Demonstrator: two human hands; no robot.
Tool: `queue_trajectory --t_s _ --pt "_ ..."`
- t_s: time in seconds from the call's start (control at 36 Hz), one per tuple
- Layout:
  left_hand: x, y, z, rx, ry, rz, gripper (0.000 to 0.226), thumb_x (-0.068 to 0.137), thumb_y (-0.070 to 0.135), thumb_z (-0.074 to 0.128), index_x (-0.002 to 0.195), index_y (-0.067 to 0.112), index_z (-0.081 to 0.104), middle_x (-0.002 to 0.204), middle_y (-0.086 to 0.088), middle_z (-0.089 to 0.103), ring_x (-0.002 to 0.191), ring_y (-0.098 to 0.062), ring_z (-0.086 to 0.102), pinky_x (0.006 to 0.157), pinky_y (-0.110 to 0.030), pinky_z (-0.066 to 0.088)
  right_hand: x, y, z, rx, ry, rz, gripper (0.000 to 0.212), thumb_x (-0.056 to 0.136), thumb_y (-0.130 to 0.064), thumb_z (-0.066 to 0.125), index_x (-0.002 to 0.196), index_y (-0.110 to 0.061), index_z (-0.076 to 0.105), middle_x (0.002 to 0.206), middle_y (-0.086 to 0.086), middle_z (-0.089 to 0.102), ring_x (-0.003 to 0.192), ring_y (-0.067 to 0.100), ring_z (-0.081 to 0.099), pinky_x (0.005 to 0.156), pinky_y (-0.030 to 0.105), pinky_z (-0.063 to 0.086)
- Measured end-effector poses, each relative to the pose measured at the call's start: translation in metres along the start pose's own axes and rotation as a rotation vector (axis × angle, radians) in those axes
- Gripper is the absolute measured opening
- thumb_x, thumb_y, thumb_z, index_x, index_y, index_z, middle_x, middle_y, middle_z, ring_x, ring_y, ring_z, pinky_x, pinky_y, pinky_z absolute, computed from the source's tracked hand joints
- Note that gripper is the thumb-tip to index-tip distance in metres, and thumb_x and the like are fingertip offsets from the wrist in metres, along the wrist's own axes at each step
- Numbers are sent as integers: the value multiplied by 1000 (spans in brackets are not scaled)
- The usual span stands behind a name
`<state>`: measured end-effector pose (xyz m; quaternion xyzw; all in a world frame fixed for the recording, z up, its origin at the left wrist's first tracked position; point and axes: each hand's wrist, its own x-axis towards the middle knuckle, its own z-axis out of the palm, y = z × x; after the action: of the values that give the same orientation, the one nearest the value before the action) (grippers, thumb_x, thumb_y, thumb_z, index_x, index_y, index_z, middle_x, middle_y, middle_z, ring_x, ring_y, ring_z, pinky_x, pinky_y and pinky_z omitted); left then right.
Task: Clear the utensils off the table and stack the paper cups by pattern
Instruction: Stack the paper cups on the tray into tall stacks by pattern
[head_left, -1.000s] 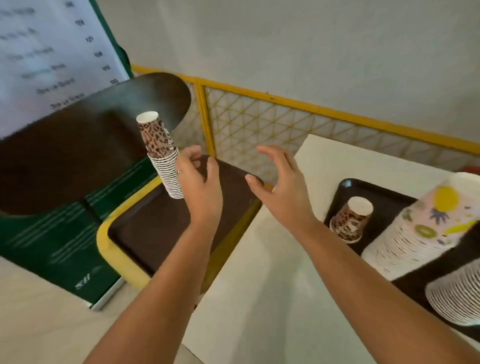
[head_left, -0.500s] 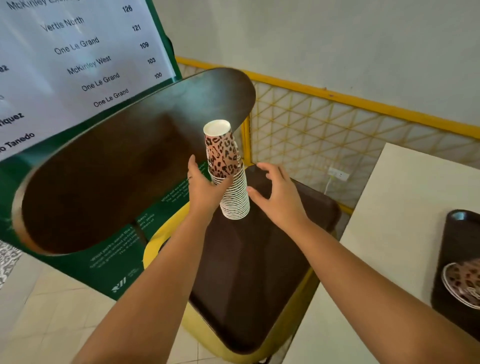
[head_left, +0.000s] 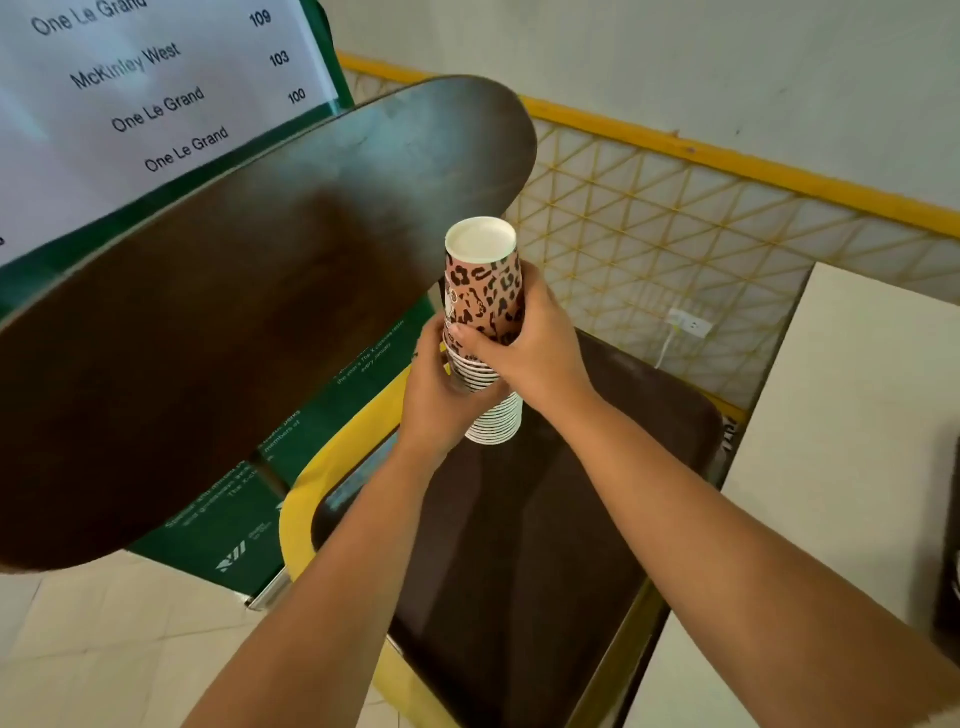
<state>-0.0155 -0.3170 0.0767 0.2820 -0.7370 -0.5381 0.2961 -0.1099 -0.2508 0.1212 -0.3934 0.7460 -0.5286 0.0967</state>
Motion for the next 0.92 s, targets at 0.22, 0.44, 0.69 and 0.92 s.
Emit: queue_trajectory --t_s 0.22,0.44,0.69,0.92 --pt "-2 -34 15 95 -32 -89 112 55 27 92 145 19 26 147 0 34 134 -11 36 110 -38 39 -12 10 -12 -7 71 28 76 69 -34 79 130 -13 40 121 1 57 109 8 55 76 2 41" --pt "-7 -65 31 26 -43 -187 105 45 35 91 136 35 39 133 7 55 123 -14 53 100 -49 48 -31 13 -21 22 122 67 77 67 -36 79 131 -17 40 123 -3 56 111 4 53 85 5 42" --pt "-22 -35 37 -21 -38 -151 89 46 27 91 122 42 45 120 8 62 112 -11 59 90 -47 54 -50 -7 -46 67 132 71 81 65 -44 77 132 -20 39 122 -9 56 109 0 53 84 8 44" --pt "-65 9 69 -65 -188 -115 88 53 9 91 117 42 40 116 10 60 108 -6 58 87 -33 55 -88 -32 -104 34 148 76 84 62 -50 72 133 -25 36 123 -9 56 112 4 54 90 23 48"
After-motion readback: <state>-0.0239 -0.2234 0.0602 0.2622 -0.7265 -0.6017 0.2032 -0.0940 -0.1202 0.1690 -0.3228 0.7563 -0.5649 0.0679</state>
